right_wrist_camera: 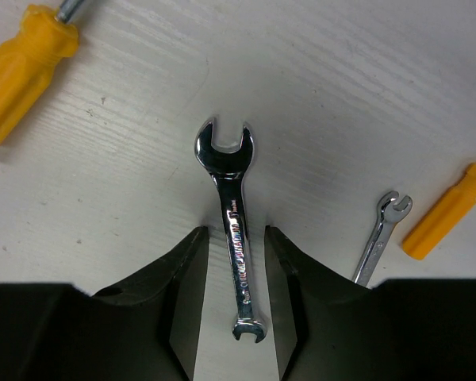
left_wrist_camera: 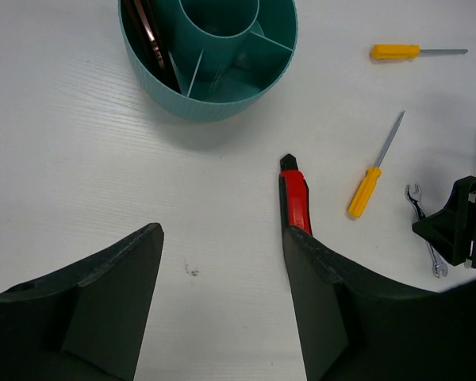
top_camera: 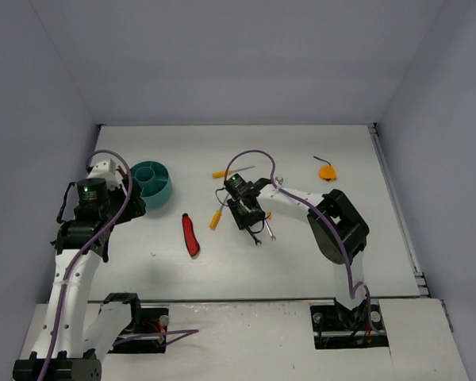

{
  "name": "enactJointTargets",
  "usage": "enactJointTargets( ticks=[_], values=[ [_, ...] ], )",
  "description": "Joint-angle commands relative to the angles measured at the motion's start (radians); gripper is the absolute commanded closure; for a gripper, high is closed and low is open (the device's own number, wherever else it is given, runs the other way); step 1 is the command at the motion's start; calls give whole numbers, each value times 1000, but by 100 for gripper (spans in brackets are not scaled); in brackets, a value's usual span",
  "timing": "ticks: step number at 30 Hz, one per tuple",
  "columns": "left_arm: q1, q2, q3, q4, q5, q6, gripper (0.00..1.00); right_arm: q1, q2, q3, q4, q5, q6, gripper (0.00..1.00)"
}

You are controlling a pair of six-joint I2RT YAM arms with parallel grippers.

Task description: Sort the tools into containers

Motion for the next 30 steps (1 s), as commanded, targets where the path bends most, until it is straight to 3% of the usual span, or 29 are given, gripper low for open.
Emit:
enactJointTargets(
  ticks=[1, 22, 24, 27, 30],
  values=[
    [-1, -14, 17, 53, 19, 15, 41, -1, 80, -33, -178, 1, -76, 70],
    [-1, -5, 15, 72, 74, 14, 41, 7, 65, -97, -217, -91, -140, 71],
    [-2, -8, 13, 80, 81, 10, 41, 7, 75, -99, -216, -94, -143, 77],
    [-3, -8, 15, 87, 96, -11, 41, 9, 81, -90, -208, -108, -155, 98],
    [-7, -5, 24, 89, 112, -39, 41, 11, 70, -82, -197, -96, -158, 100]
  ],
)
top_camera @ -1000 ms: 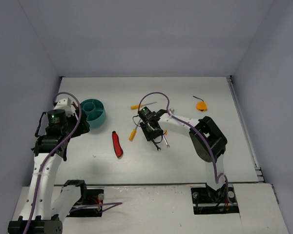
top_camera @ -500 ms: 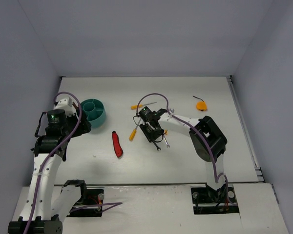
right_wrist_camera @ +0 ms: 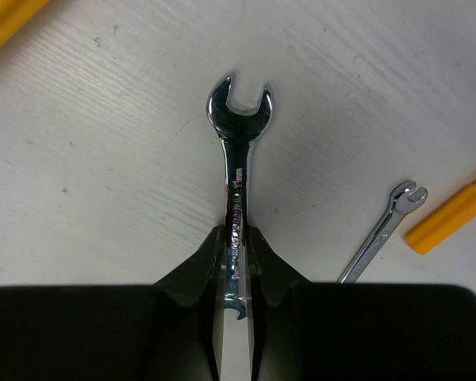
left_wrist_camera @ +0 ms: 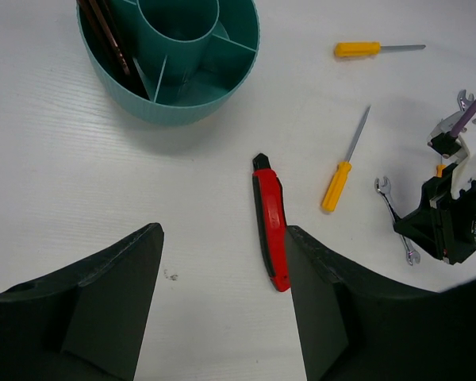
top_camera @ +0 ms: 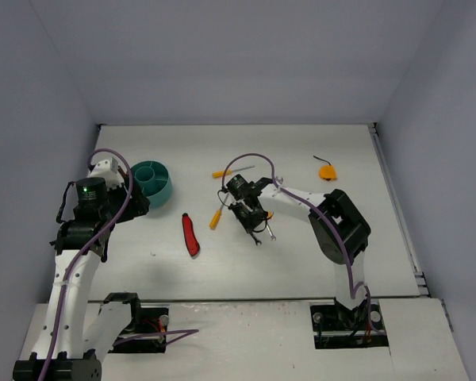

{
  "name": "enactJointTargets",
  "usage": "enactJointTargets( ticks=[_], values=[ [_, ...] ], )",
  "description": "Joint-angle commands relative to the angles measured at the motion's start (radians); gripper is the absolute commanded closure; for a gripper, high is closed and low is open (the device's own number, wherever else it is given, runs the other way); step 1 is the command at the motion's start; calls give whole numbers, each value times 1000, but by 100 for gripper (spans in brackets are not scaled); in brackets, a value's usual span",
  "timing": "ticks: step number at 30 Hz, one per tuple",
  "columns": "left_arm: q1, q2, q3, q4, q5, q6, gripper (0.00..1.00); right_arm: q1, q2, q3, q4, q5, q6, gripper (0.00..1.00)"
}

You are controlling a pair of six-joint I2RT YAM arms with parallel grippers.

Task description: Sort the tools into containers

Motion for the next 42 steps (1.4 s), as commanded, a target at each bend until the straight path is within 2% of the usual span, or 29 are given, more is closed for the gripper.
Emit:
enactJointTargets(
  ticks=[1, 5, 13, 21, 31, 36, 42],
  values=[
    [-23, 1, 25, 65, 45, -49, 41, 11, 65, -66, -137, -16, -17, 100],
    [-69, 2, 18, 84, 54, -132, 41, 18, 3, -65, -86, 0, -15, 100],
    [-278, 51, -47, 261, -13, -303, 41, 31, -135, -71, 1, 42, 6, 100],
    [-359, 158, -86, 450, -20, -392, 41, 43, -223, -100, 60, 20, 4, 100],
    [-437, 270, -107, 571, -44, -447, 41, 46, -311, -130, 132, -28, 5, 100],
    [-475, 342, -100, 681, -24, -471, 41, 48, -364, -130, 163, -65, 2, 100],
    [-507, 436, -60, 715, 6, -488, 41, 49, -416, -140, 198, -105, 1, 100]
  ],
)
